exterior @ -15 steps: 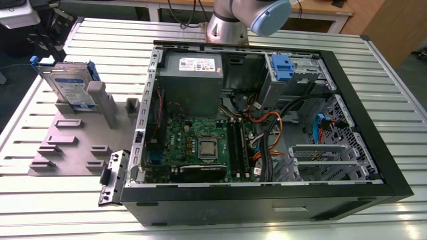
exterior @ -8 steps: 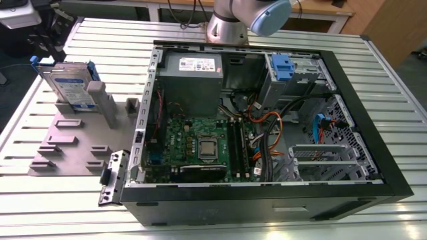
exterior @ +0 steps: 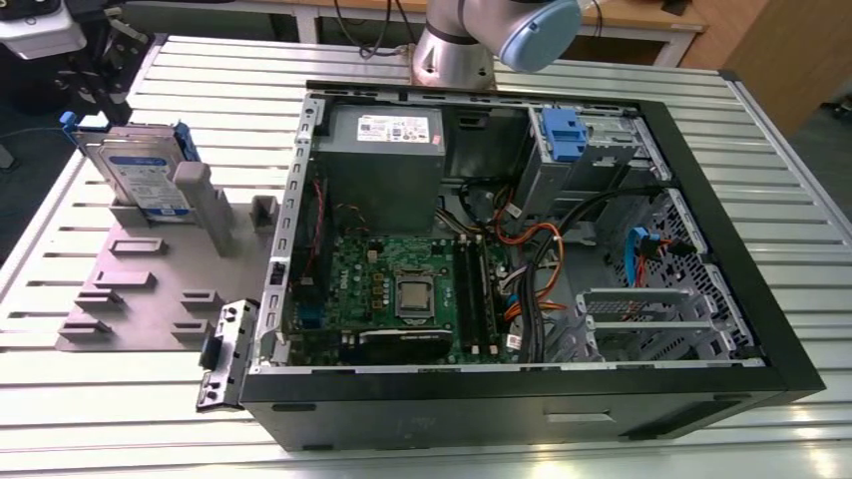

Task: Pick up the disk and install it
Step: 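Reach for the disk, then pick up the disk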

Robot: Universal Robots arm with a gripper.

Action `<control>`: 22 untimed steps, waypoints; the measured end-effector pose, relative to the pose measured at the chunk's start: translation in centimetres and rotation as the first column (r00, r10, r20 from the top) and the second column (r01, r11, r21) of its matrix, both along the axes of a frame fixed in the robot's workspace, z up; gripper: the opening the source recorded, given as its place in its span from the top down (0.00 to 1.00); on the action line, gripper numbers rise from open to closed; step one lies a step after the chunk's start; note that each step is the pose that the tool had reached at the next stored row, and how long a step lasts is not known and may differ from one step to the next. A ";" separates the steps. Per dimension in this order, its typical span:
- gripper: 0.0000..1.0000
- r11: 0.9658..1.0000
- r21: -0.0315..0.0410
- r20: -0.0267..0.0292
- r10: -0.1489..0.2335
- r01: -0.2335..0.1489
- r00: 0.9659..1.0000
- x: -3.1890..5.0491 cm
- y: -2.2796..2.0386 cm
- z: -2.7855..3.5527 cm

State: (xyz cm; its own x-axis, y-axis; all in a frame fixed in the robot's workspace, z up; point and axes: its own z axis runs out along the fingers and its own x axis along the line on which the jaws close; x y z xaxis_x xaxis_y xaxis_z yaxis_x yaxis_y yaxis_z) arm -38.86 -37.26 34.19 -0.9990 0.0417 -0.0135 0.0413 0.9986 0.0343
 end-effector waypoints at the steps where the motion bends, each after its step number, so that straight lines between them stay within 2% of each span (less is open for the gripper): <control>1: 0.89 1.000 0.000 0.000 0.000 0.000 1.000 -0.01 0.00 0.00; 14: 0.89 1.000 0.000 0.000 0.002 -0.002 1.000 -0.09 0.00 0.00; 18: 0.89 1.000 0.000 0.000 0.029 -0.029 1.000 -0.09 0.01 0.00; 22: 0.89 0.997 0.000 0.000 0.075 -0.075 0.997 -0.09 0.00 -0.01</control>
State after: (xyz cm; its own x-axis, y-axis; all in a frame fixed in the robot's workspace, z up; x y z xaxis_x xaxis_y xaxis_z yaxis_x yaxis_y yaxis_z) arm -38.95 -37.26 34.18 -0.9993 -0.0335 -0.0134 -0.0339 0.9988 0.0342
